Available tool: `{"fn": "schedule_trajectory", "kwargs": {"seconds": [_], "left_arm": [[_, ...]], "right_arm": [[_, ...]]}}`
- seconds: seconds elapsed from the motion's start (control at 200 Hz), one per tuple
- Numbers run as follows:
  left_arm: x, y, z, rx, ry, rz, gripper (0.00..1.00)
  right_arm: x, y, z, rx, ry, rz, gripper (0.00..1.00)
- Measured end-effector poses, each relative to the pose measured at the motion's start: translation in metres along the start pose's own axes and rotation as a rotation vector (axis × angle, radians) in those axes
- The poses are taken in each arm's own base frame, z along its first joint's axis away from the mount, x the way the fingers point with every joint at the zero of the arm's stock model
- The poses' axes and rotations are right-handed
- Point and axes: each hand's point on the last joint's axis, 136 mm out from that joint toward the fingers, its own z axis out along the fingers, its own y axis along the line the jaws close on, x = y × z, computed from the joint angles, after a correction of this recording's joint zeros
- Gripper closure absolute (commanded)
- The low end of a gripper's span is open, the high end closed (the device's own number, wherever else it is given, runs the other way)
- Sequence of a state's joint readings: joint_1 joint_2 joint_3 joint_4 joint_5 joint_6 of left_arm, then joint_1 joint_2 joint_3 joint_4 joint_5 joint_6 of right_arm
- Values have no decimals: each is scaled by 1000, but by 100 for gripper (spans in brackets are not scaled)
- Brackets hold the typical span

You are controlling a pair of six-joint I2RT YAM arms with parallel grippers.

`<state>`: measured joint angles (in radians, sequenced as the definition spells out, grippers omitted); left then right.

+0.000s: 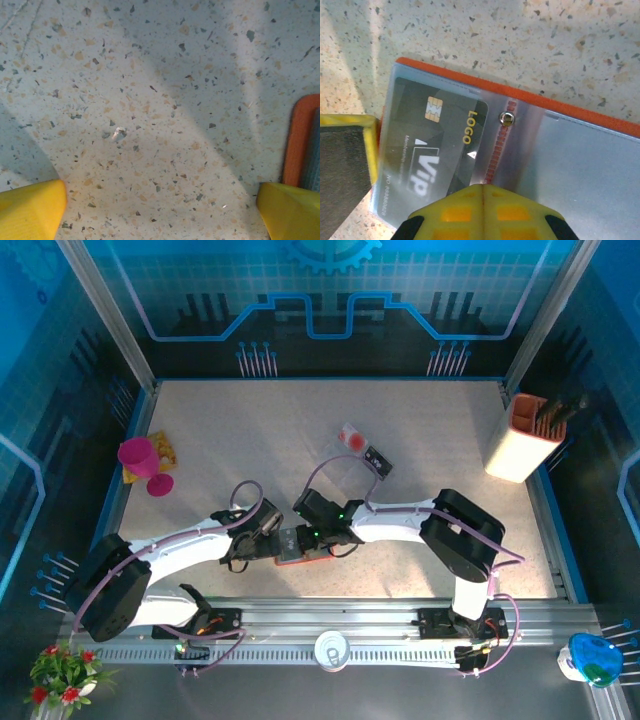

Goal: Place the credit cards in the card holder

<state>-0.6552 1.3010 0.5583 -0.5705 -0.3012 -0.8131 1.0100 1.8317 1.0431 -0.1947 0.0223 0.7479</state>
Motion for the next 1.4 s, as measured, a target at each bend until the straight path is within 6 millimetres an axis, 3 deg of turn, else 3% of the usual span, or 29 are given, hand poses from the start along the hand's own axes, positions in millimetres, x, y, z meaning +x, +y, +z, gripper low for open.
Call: {"fn": "schedule_trajectory", "kwargs": {"seconds": [0.745, 0.9, 1.011, 1.151, 1.256, 1.401], "left_arm": [[0, 0, 0, 1, 2, 3, 1], [0, -1, -4, 21, 2, -1, 1], [-5, -10, -15, 85, -18, -10, 1], [-22, -28, -46, 206, -86, -11, 1], [-33, -41, -62, 282, -120, -9, 1], [-36, -52, -66, 347, -117, -7, 1]], "right_arm": [[2, 5, 5, 20, 38, -31, 97], [0, 7, -4, 8, 26, -35, 96], [-3, 9, -22, -16, -4, -39, 96], [-10, 7, -40, -34, -47, -29, 96], [-5, -1, -39, -26, -42, -23, 96], [14, -20, -30, 9, -4, -13, 98]]}}
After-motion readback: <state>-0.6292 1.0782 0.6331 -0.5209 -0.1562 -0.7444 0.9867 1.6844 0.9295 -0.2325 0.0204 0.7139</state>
